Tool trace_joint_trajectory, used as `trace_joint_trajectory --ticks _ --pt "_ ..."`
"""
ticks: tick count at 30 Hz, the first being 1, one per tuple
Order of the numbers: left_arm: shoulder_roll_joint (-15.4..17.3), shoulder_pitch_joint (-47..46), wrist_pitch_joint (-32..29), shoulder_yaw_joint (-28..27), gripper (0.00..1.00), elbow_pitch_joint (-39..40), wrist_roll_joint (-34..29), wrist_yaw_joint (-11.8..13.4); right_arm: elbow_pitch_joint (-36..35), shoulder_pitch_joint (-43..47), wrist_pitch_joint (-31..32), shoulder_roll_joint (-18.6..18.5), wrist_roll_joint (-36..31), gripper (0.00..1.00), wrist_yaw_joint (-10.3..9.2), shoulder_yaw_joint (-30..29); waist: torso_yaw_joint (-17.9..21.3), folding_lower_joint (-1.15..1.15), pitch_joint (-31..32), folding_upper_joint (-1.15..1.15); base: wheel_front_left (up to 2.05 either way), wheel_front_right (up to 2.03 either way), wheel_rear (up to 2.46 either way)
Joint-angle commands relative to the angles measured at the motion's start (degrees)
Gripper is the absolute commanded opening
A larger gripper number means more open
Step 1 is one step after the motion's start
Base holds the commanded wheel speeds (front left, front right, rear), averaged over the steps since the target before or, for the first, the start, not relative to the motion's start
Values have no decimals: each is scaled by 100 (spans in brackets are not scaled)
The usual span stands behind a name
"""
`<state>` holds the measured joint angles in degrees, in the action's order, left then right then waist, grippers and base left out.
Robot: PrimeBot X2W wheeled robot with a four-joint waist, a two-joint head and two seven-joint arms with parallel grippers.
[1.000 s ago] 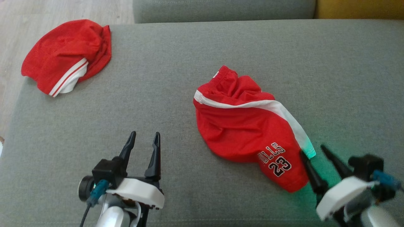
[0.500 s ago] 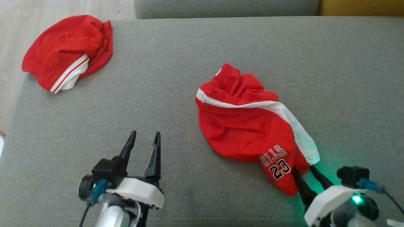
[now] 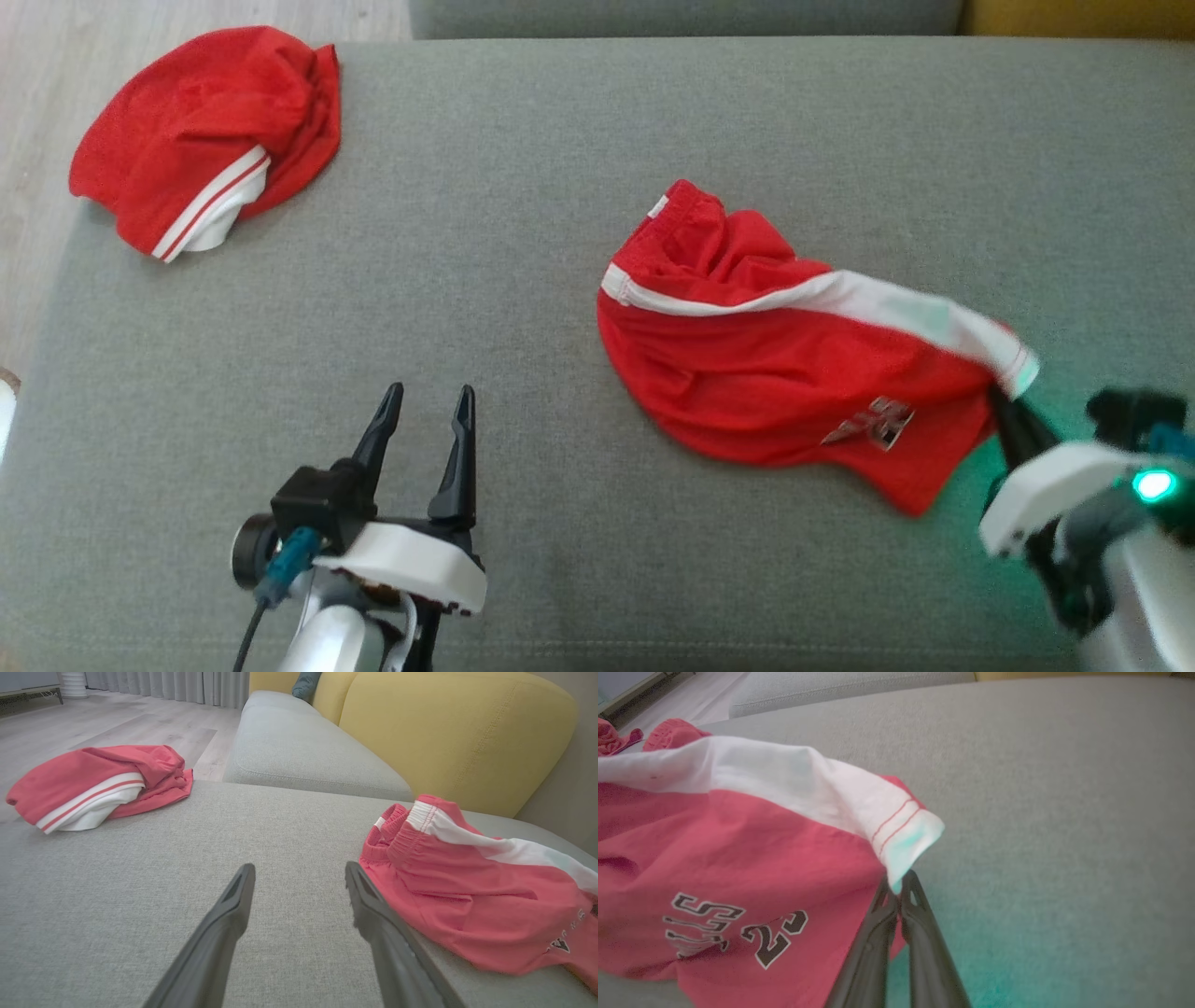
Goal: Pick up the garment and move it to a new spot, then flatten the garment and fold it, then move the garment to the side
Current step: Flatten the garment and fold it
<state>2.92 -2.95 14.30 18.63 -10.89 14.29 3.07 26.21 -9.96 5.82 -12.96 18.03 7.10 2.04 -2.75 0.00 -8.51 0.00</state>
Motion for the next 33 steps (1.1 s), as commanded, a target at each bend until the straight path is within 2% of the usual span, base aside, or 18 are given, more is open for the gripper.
trace_joint_trajectory --ticks 1,5,6,7,8,9,14,19,26,33 --pt "-4 -286 70 -157 100 208 -2 12 -73 -343 0 -162 -147 0 39 65 17 0 -35 0 0 0 0" --pt "-4 -341 70 -114 100 205 5 13 258 -821 20 -285 -462 0 39 34 24 0 -100 0 0 0 0" --pt "-4 -354 70 -100 100 202 9 14 357 -915 -2 -302 -551 15 39 21 17 0 -111 0 0 0 0" --pt "-4 -365 70 -84 100 196 13 13 447 -989 -34 -305 -622 65 39 16 4 0 -116 0 0 0 0" --pt "-4 -365 70 -84 100 196 13 13 447 -989 -34 -305 -622 65 39 16 4 0 -116 0 0 0 0" --pt "-4 -375 70 -69 100 188 19 11 522 -1052 -95 -290 -666 100 39 -10 -9 0 -116 0 0 0 0" --pt "-4 -373 70 -80 100 164 77 43 770 -1147 -477 -185 -829 100 39 -143 -43 0 -46 0 0 0 0" --pt "-4 -354 70 -162 100 172 78 77 685 -1084 -966 53 -1001 100 39 -345 21 0 107 0 0 0 0" --pt "-4 -289 70 -231 100 142 41 102 24 -774 -1506 551 -1184 100 39 -396 153 0 404 0 0 0 0" --pt "-4 -145 70 -271 100 99 89 131 -863 -119 -1776 932 -1537 100 39 -564 183 0 745 0 0 0 0"
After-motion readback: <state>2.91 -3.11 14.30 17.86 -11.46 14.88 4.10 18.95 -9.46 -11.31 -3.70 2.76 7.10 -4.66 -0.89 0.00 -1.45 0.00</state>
